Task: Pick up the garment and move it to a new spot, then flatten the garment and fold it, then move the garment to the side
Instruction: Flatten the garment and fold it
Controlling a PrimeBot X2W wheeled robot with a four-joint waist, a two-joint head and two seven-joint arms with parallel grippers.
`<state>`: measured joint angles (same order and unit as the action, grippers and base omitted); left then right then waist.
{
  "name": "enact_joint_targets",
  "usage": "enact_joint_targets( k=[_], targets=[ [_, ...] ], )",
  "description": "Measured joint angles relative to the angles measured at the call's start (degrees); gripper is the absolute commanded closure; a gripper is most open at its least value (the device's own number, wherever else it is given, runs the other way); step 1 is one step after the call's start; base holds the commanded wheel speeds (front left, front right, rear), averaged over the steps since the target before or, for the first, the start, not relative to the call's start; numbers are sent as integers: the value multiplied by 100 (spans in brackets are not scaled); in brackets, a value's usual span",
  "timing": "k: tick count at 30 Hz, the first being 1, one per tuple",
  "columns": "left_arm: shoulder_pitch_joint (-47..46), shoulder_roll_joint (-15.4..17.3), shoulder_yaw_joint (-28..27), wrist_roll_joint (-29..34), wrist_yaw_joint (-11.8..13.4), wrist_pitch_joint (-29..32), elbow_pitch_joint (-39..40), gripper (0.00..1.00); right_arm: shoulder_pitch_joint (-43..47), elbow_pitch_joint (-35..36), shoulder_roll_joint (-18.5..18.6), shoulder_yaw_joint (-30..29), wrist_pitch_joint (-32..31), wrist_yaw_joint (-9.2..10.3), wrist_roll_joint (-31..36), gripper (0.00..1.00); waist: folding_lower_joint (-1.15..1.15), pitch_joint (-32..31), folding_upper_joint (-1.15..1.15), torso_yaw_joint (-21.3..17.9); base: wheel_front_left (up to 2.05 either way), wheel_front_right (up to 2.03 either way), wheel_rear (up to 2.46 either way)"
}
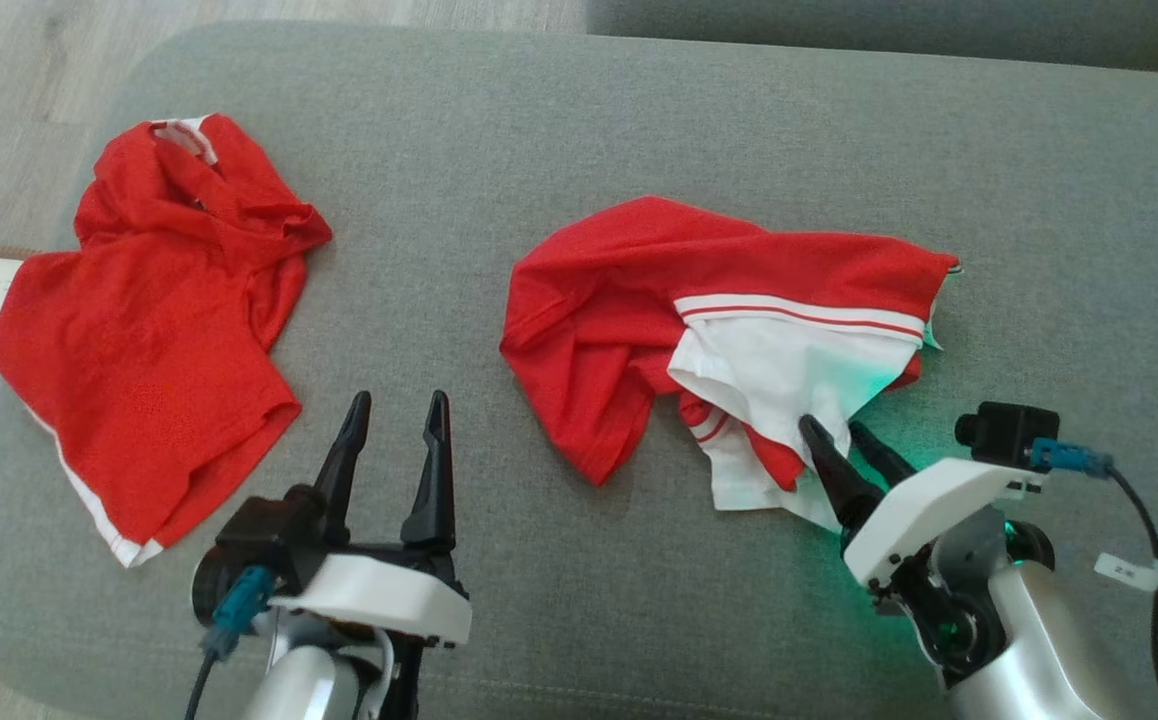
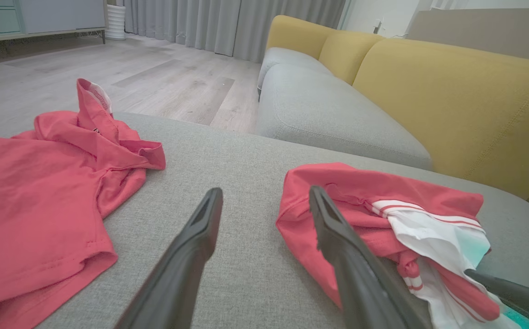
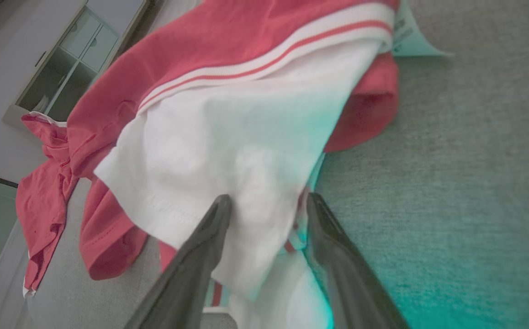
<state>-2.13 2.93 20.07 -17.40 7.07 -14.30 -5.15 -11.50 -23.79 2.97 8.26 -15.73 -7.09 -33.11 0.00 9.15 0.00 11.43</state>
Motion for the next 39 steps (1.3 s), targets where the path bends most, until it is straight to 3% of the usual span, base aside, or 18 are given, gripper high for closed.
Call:
enact_joint_targets(
  k=[4, 7, 9, 10, 18, 26, 32, 39],
  targets=[
    [-3, 0, -1, 0, 0, 0, 0, 0, -66, -36, 0, -41, -64, 0, 14, 9, 0, 5, 0, -31, 0, 0, 0],
    [-35, 0, -2, 0, -1, 0, 0, 0, -75, -36, 0, -80, -73, 0, 43, 19, 0, 21, 0, -49, 0, 0, 0],
    [-59, 0, -1, -1, -2, 0, 0, 0, -75, -37, 1, -91, -112, 0, 41, 34, 0, 32, 0, -55, 0, 0, 0],
    [-59, 0, 0, -1, -2, 0, 0, 0, -75, -38, 1, -90, -119, 0, 40, 47, 0, 37, 0, -55, 0, 0, 0],
    [-58, 0, 7, -1, -3, 0, -1, 0, -75, -65, 1, -58, -127, 0, -19, 100, 0, 50, 0, -23, 0, 0, 0],
    [-58, 0, 1, -1, -2, 0, -2, 0, -77, 12, 1, 12, -121, 0, -69, 100, 0, 36, 0, -33, 0, 0, 0],
    [-58, 0, 0, -1, -2, 0, -2, 0, -125, 568, 1, 18, -111, 0, -125, 100, 0, -7, 0, -47, 0, 0, 0],
    [-63, 0, 65, -60, -8, 0, -9, 0, -955, 1202, 2, -192, -520, 0, 24, 100, 0, 3, 0, 30, 0, 0, 0]
  ],
)
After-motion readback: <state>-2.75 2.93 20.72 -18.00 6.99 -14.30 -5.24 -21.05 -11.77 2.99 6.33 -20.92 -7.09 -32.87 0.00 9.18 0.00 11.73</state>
